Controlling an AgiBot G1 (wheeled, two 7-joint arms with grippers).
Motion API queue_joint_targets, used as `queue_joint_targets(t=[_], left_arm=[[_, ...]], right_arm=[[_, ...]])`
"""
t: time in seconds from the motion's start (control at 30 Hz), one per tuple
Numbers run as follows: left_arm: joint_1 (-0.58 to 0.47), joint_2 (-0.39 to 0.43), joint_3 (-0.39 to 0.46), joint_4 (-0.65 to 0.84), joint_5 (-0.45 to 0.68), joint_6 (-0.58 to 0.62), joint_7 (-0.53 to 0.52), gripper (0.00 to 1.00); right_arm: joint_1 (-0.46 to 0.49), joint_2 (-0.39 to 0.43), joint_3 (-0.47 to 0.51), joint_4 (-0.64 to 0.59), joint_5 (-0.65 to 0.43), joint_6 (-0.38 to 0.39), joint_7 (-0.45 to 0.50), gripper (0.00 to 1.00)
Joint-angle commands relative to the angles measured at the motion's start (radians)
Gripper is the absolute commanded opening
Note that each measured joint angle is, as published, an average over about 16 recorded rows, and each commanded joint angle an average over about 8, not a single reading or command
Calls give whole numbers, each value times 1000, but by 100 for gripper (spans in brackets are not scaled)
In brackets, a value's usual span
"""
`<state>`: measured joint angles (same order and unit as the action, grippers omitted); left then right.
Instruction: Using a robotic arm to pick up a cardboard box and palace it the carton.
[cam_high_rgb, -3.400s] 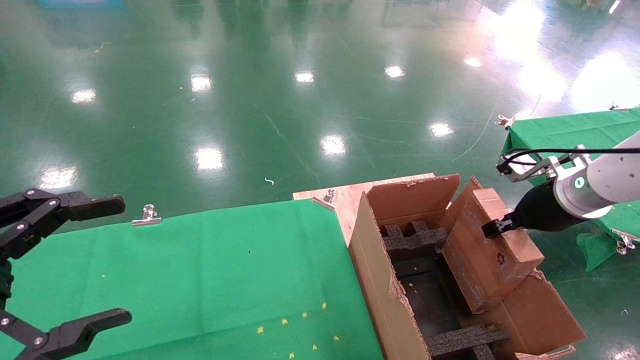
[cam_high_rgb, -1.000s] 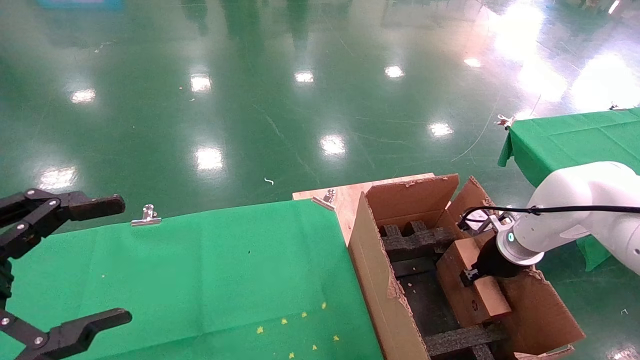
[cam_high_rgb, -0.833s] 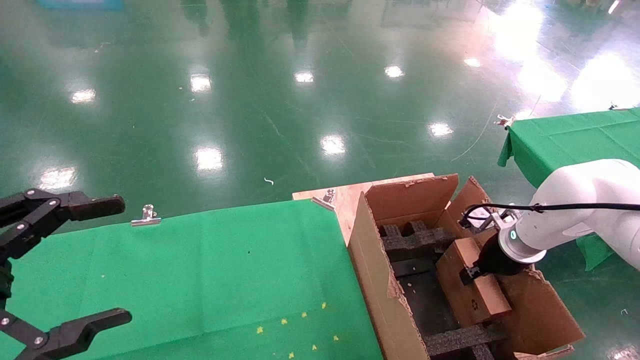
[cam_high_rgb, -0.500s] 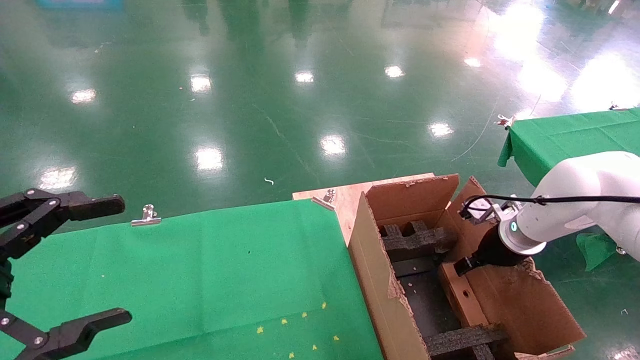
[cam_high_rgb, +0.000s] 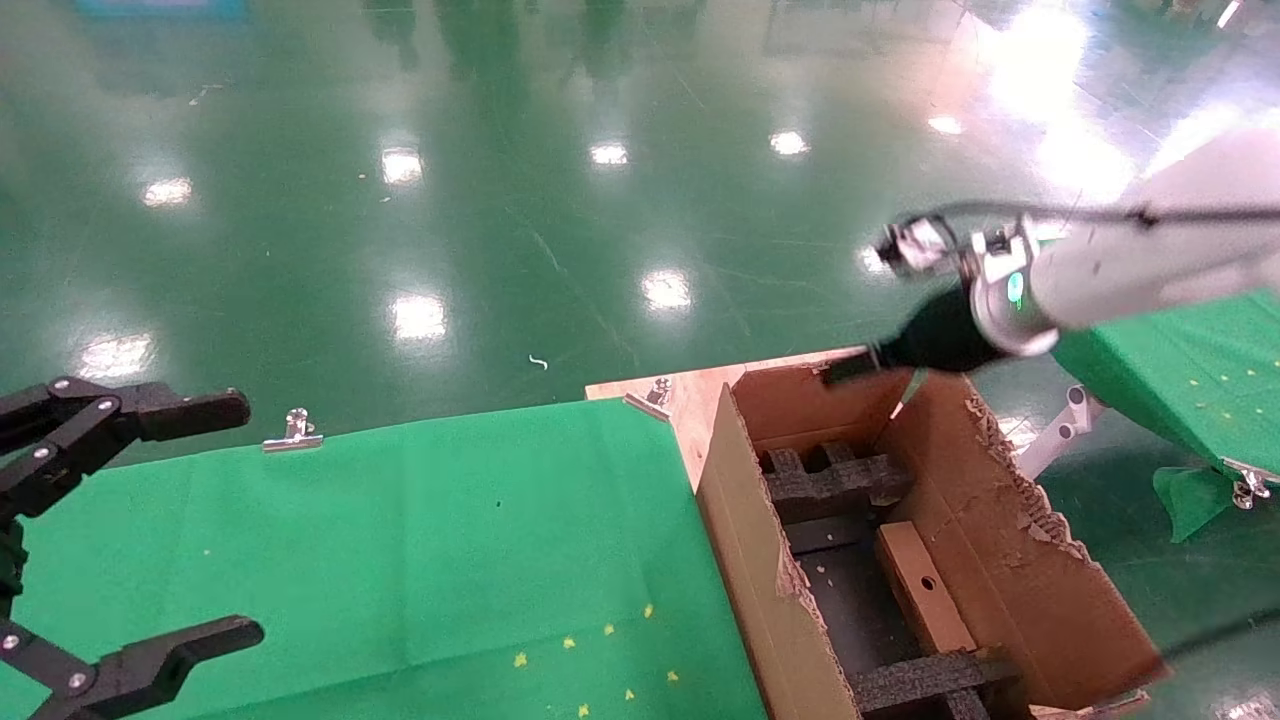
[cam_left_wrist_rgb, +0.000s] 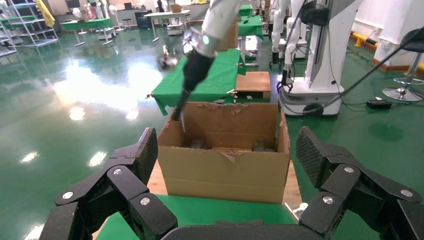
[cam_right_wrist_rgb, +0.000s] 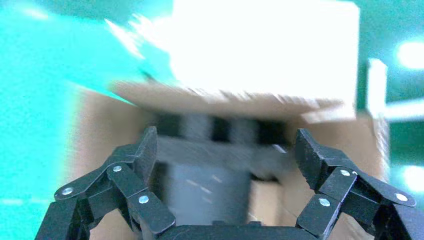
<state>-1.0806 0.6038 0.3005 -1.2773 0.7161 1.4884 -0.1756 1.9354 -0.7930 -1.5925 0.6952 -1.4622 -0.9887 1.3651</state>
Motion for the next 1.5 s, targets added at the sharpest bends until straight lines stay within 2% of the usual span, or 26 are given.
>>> queue_joint_targets(t=[0.03,0.27,0.5,0.63,0.77,0.97,1.5], left_arm=[[0,0,0,0,0,0,0,100],[0,0,0,0,0,0,0,100],[0,0,1,0,0,0,0,100],[0,0,1,0,-1,-1,0,100],[0,-1,1,0,-1,-1,0,100],[0,-1,1,1,-1,-1,1,100],[0,-1,2,1,-1,-1,1,100]], right_arm=[[42,9,26,30,31,-16,-14,100],[130,53,108,99,190,-144,-49,100],[168,67,165,72,345,-309,-47,100],[173,68,176,62,376,-344,-46,100],[162,68,183,67,372,-339,-57,100],[95,76,258,101,396,-350,-131,100],[-182,107,564,243,493,-395,-434,100]])
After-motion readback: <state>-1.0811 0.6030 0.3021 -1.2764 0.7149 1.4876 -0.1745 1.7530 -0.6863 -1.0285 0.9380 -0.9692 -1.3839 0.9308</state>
